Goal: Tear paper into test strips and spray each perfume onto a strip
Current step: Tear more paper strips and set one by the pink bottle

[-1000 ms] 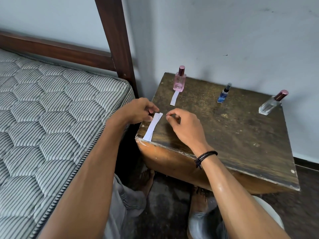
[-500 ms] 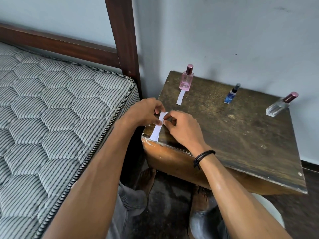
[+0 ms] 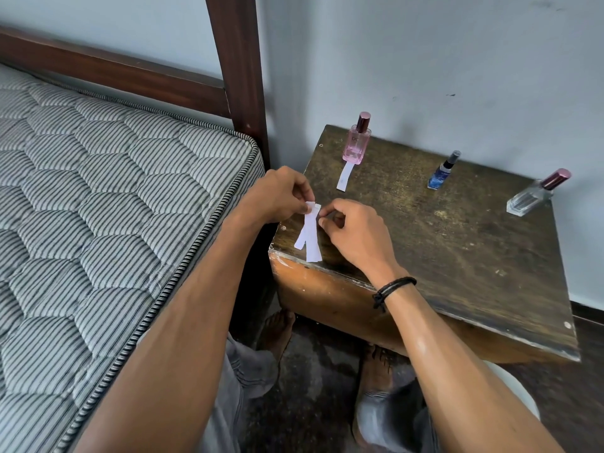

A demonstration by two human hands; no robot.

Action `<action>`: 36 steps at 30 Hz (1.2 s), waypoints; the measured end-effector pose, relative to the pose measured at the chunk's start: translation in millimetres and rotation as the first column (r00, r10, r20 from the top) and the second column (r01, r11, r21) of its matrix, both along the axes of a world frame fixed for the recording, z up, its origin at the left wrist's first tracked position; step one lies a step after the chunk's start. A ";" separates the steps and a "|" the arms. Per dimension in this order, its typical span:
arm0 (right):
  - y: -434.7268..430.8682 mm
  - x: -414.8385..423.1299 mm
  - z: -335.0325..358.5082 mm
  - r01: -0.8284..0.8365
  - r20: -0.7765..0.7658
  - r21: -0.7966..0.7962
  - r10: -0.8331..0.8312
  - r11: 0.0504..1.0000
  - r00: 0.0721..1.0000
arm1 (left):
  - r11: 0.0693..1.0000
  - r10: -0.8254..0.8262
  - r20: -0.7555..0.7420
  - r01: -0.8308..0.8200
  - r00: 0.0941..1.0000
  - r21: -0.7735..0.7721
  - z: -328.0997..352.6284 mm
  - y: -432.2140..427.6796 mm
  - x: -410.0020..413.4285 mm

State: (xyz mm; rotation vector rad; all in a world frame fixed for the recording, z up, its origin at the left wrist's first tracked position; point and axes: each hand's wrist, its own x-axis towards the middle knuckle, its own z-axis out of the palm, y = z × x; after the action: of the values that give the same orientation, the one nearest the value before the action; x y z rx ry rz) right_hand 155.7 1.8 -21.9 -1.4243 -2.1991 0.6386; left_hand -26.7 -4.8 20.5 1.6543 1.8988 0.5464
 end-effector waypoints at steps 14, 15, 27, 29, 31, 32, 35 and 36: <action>-4.2 -2.4 6.6 -0.018 -0.111 -0.101 0.007 0.995 0.994 | 0.995 0.094 0.259 -0.083 0.961 -0.052 3.8 0.4 -5.5; -5.6 -3.4 6.2 -0.016 -0.106 -0.092 0.006 0.996 0.994 | 0.993 0.110 0.275 -0.098 0.955 -0.060 4.1 0.2 -5.4; -8.6 -8.8 3.7 0.022 -0.156 -0.096 -0.037 0.995 0.987 | 0.969 0.244 0.409 -0.201 0.879 -0.145 7.8 0.0 -5.5; -5.3 -8.1 4.9 0.024 -0.223 -0.182 -0.065 0.983 0.973 | 0.970 0.241 0.433 -0.194 0.869 -0.149 7.6 -0.6 -5.9; -2.6 -6.8 6.5 0.008 -0.282 -0.255 -0.082 0.967 0.956 | 0.971 0.236 0.468 -0.185 0.852 -0.153 8.2 -1.5 -6.4; -2.0 -6.0 7.5 -0.004 -0.315 -0.278 -0.087 0.961 0.945 | 0.971 0.235 0.487 -0.182 0.841 -0.154 8.4 -1.7 -6.7; -1.0 -4.4 8.8 -0.001 -0.376 -0.289 -0.112 0.957 0.920 | 0.966 0.258 0.568 -0.195 0.781 -0.170 9.8 -2.0 -6.5; -1.0 -4.2 9.2 0.018 -0.373 -0.273 -0.123 0.962 0.920 | 0.962 0.273 0.607 -0.203 0.746 -0.183 10.5 -2.0 -5.9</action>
State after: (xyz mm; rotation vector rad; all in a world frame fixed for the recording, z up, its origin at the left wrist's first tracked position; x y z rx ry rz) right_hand 151.5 0.8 -12.8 -1.3536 -1.7930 1.1191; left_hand -32.6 -6.9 31.1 0.9732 1.5871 0.9506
